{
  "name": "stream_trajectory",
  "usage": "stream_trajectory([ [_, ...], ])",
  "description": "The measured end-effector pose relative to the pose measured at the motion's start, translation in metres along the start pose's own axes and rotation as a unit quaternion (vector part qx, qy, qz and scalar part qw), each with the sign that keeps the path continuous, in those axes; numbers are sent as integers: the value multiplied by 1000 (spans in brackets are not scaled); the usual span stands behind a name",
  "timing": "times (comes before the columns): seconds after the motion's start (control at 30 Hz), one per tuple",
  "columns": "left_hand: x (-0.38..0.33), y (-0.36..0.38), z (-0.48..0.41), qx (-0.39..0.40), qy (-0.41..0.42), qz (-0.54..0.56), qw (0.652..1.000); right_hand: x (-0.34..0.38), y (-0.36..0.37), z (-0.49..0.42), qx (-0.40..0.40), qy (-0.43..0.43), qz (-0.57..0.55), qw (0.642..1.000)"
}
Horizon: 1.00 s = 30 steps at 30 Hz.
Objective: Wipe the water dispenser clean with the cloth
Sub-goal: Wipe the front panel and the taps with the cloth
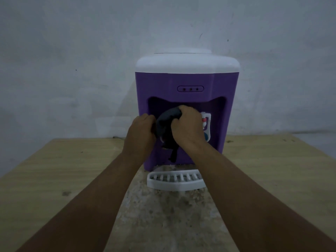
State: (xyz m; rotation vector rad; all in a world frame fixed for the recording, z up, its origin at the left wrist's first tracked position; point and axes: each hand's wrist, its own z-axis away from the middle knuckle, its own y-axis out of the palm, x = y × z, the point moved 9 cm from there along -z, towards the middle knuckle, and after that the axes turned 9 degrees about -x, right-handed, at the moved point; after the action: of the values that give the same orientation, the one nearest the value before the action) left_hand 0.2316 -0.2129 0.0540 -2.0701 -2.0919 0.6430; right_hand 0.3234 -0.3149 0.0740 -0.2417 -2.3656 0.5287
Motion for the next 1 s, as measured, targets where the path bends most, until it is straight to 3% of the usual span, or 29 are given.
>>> stream_trajectory([
  [0.1,0,1,1,8,0,-5,1000,-7,-6,-2,-21,31,16,999],
  [0.2,0,1,1,14,-4,-8,1000,-16,-12,13,-42,-9,83,996],
  [0.37,2,0,-1,9,1,-25,1000,-37,20,41,57,-35,79,995],
  [0.63,3,-5,5,51,3,10,999,-45,17,56,137,-36,42,989],
  [0.83,15,-11,72,105,-91,47,989,-63,31,110,290,-30,178,940],
  [1.0,27,-3,142,205,-174,37,962,-64,44,136,245,-75,257,932],
])
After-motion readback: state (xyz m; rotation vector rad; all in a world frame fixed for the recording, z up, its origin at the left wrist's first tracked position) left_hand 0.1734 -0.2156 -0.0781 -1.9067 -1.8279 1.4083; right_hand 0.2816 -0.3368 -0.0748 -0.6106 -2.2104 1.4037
